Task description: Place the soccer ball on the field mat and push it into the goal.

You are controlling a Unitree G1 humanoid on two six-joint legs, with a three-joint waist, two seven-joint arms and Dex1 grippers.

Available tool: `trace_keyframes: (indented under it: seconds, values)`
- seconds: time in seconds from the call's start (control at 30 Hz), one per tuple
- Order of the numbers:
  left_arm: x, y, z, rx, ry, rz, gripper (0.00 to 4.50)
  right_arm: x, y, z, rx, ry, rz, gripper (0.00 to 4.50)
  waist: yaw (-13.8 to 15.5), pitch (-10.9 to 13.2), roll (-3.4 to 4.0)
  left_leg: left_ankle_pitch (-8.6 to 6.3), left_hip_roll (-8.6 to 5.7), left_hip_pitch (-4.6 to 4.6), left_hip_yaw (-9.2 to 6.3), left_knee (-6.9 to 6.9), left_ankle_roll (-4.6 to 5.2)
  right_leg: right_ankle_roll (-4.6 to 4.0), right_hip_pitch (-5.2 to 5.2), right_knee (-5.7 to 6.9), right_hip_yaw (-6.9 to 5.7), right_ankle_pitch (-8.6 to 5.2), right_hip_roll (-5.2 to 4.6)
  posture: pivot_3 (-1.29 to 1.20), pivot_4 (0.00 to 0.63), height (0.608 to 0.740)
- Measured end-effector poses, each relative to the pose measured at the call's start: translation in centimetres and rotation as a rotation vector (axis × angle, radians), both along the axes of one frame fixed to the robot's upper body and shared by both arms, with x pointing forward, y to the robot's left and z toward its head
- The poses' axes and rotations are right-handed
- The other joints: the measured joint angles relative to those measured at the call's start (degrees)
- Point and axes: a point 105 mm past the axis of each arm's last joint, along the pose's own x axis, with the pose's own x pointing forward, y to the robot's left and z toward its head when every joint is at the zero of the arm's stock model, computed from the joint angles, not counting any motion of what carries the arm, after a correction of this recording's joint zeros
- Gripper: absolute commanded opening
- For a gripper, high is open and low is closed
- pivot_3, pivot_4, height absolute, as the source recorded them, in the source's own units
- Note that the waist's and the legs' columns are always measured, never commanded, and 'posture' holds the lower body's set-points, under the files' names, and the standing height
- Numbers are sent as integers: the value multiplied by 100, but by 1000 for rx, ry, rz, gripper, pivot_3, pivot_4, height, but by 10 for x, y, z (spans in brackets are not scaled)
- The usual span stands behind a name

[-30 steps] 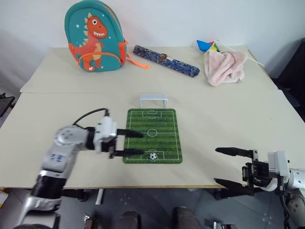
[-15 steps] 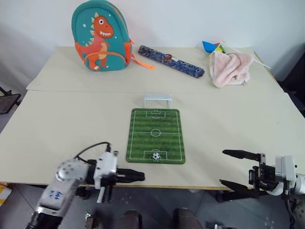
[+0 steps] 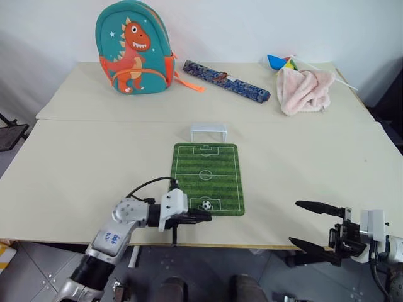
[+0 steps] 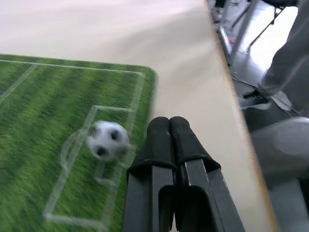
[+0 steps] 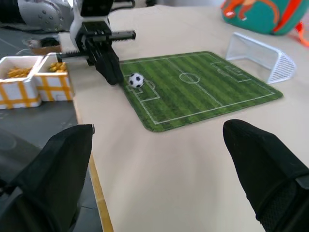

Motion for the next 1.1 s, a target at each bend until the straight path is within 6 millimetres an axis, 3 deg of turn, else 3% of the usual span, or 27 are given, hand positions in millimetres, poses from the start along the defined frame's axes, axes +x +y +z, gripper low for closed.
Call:
trace_keyframes:
  seconds: [0.17,0.4,0.5,0.6,0.67,0.8,1.1]
  values:
    - [25,-11,6,-38,-24,90,30,7,-1,1,29,-27,-97,4500,-14,0,-1,2,2,1,0,1,-3,1,-2,3,0,0,3,0,150,740]
    - [65,-12,40,-128,-199,244,30,22,-10,0,59,-87,-334,4500,-7,0,-1,4,-2,-2,1,-2,-4,1,-9,4,1,1,1,0,150,740]
    - [64,-9,52,-173,-240,227,30,24,-10,1,71,-96,-378,4500,-17,0,0,4,-1,-3,2,-6,-4,1,-12,3,1,1,1,0,150,740]
    - [40,-1,55,-215,-194,99,30,27,-8,6,105,-121,-415,4500,-56,0,1,4,8,-3,2,-10,-5,1,-12,4,2,0,4,0,150,740]
    - [24,28,45,-152,-147,70,30,32,-4,8,126,-134,-430,4500,-154,-1,3,7,12,0,3,-16,-11,-5,-16,6,3,-3,7,0,150,740]
    - [19,91,41,-50,-138,210,30,36,-6,10,126,-145,-448,4500,-150,1,7,9,11,1,-2,-12,-11,-7,-10,7,2,-4,4,0,150,740]
    - [7,186,50,26,-174,549,30,46,-12,13,85,-148,-408,4500,-152,1,6,8,10,1,-7,-24,-6,-7,-11,1,1,-3,0,0,150,740]
